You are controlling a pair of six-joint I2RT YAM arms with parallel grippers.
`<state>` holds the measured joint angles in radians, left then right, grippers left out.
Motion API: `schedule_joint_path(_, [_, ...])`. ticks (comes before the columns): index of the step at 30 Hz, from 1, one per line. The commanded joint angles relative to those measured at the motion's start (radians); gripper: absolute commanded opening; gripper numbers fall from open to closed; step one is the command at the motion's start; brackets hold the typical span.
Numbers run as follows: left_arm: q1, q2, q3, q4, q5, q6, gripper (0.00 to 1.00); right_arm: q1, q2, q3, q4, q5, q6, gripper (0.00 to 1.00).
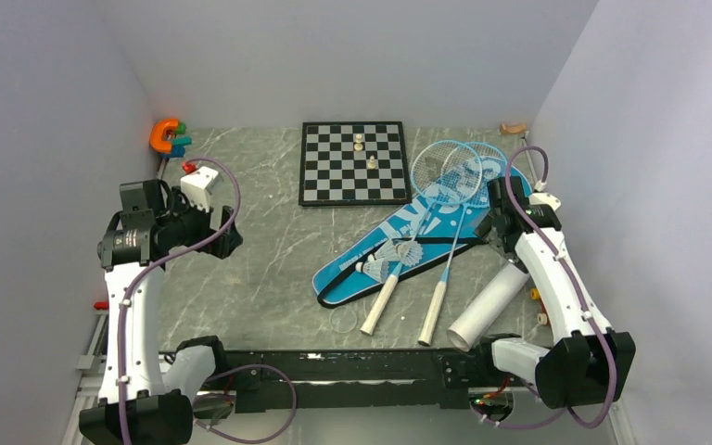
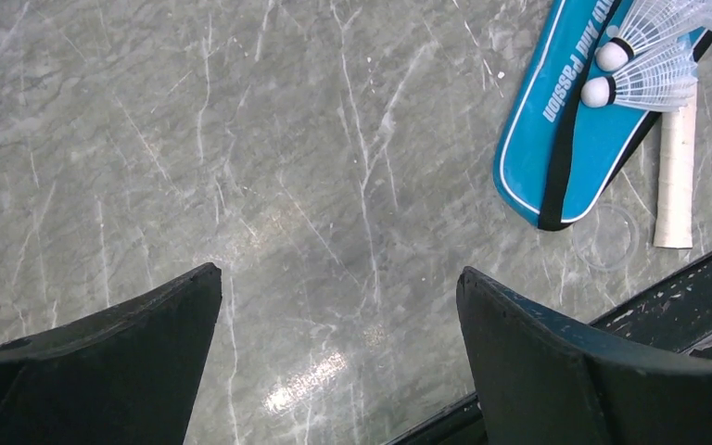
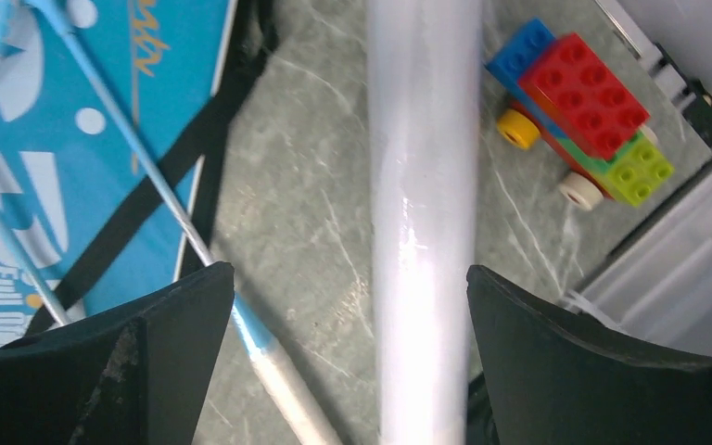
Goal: Pack up the badminton gear
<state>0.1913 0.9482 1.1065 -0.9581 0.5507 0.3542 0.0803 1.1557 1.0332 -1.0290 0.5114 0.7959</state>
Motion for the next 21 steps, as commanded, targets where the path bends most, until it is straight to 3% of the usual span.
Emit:
schedule_joint_path(1, [0.002, -0.017, -0.024, -0.019, 0.011, 0.05, 0.99, -0.001, -0.038, 0.0, -0.144, 0.038, 0.107, 1.0])
schedule_joint_path(6, [0.002, 0.028, -0.02, -0.109, 0.077, 0.138, 0.99, -0.001, -0.079, -0.072, -0.154, 0.024, 0.15, 1.0])
schedule_joint_path(11, [-0.009, 0.027, -0.061, -0.086, 0.105, 0.155, 0.99, -0.002, -0.057, -0.116, -0.149, 0.002, 0.206, 1.0])
schedule_joint_path(21, [-0.04, 0.059, -0.065, -0.071, 0.119, 0.156, 0.99, 0.0, 0.103, -0.191, -0.076, -0.051, 0.259, 1.0])
